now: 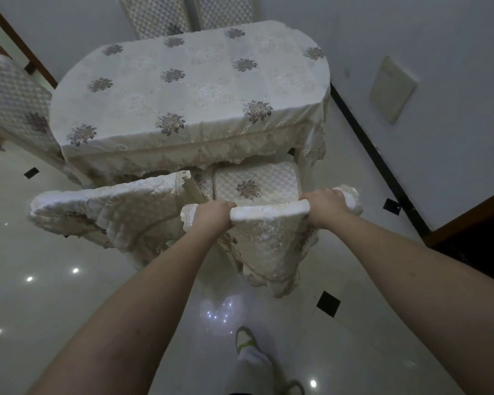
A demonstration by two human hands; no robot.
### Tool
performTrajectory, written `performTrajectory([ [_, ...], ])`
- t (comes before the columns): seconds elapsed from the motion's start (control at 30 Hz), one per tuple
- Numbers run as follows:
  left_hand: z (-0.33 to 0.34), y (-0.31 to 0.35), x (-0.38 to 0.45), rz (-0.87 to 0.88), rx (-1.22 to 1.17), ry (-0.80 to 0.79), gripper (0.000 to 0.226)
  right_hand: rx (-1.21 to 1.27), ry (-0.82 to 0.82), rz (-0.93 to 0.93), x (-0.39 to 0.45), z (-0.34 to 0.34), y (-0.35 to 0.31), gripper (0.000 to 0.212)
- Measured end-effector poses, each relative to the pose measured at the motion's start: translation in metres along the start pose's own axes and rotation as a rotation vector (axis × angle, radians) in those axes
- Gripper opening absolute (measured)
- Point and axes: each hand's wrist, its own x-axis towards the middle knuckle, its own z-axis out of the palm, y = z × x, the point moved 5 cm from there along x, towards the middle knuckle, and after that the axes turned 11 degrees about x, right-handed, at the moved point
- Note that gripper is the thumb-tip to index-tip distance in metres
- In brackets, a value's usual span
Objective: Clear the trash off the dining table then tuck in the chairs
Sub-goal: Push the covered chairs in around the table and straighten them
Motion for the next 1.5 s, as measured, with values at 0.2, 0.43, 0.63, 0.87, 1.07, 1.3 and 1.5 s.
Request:
performTrajectory([
  [0.2,-0.008,-0.009,0.036,-0.001,0.006,0.004,0.019,0.011,0.015,0.003,0.034,-0.011,0.001,0.034],
  [0.43,-0.007,-0.009,0.07,0.027,-0.026,0.067,0.021,-0.066,0.003,-0.004,0.066,-0.021,0.014,0.032],
  [0.63,-0.009,-0.012,0.091,0.061,-0.067,0.076,0.019,-0.036,0.026,0.014,0.088,-0.022,0.022,0.03],
  [0.87,-0.013,-0.02,0.107,0.07,-0.088,0.081,0.013,-0.07,0.028,0.007,0.11,-0.025,0.021,0.035],
  [1.07,-0.022,-0.021,0.118,0.04,-0.083,0.043,0.015,-0.052,0.019,0.011,0.125,-0.035,0.02,0.032],
  [1.3,-0.019,-0.024,0.131,0.019,-0.057,0.012,0.023,-0.021,0.011,-0.013,0.132,-0.04,0.02,0.032],
  [1.5,-0.014,-0.023,0.14,-0.041,-0.053,0.021,0.025,0.017,-0.013,-0.016,0.135,-0.048,0.022,0.038],
])
